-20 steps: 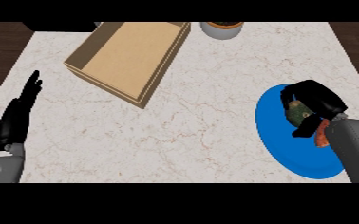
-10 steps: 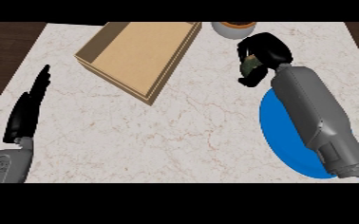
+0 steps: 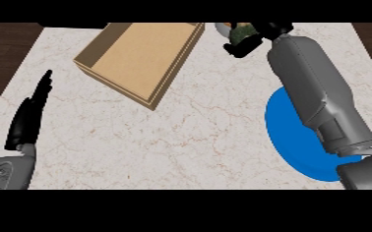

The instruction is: Pick the squash from the plate and place it in the cardboard box

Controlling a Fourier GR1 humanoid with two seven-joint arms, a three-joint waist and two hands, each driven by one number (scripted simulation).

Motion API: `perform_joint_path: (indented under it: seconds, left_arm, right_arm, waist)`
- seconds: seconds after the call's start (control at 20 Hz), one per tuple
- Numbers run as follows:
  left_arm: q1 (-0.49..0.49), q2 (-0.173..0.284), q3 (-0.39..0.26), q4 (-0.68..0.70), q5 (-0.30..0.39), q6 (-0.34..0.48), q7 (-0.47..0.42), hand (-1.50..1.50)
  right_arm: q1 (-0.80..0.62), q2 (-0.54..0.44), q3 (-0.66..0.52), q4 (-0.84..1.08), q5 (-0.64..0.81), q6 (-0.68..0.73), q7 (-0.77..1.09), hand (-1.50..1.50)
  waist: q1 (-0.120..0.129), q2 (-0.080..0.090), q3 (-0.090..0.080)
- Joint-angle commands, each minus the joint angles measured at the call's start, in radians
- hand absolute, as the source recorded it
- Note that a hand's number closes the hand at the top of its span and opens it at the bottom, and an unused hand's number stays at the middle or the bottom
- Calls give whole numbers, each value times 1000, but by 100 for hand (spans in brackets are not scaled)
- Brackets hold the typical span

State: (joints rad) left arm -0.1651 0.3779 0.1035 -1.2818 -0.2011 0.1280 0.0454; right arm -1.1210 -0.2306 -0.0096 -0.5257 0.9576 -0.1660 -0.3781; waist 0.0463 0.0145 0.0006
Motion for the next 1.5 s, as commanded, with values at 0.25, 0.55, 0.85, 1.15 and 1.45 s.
perform_joint_path:
  seconds: [0.25, 0.55, 0.85, 1.15, 1.45]
  left_arm:
    - [26, 57, 50, -48, 40, -62, 1, 0]
    - [54, -12, 3, -20, 0, -19, -47, 0]
    - [-10, -36, -32, -62, -23, -11, 20, 0]
    - [-58, -4, -21, -40, -22, -37, 14, 0]
    - [-91, -28, -63, -55, -45, -40, 43, 0]
  right_arm:
    - [-201, 119, -65, 130, -71, 53, -38, 150]
    - [-366, 197, -160, 220, -148, 74, 90, 150]
    - [-432, 229, -210, 309, -188, 59, 165, 150]
    - [-433, 230, -224, 369, -226, 25, 144, 150]
    - [-462, 231, -208, 427, -225, -19, 202, 150]
  waist:
    - [3, -3, -1]
    - [26, 9, -3]
    - [47, 18, -2]
    - [89, 36, -4]
    - [138, 42, -5]
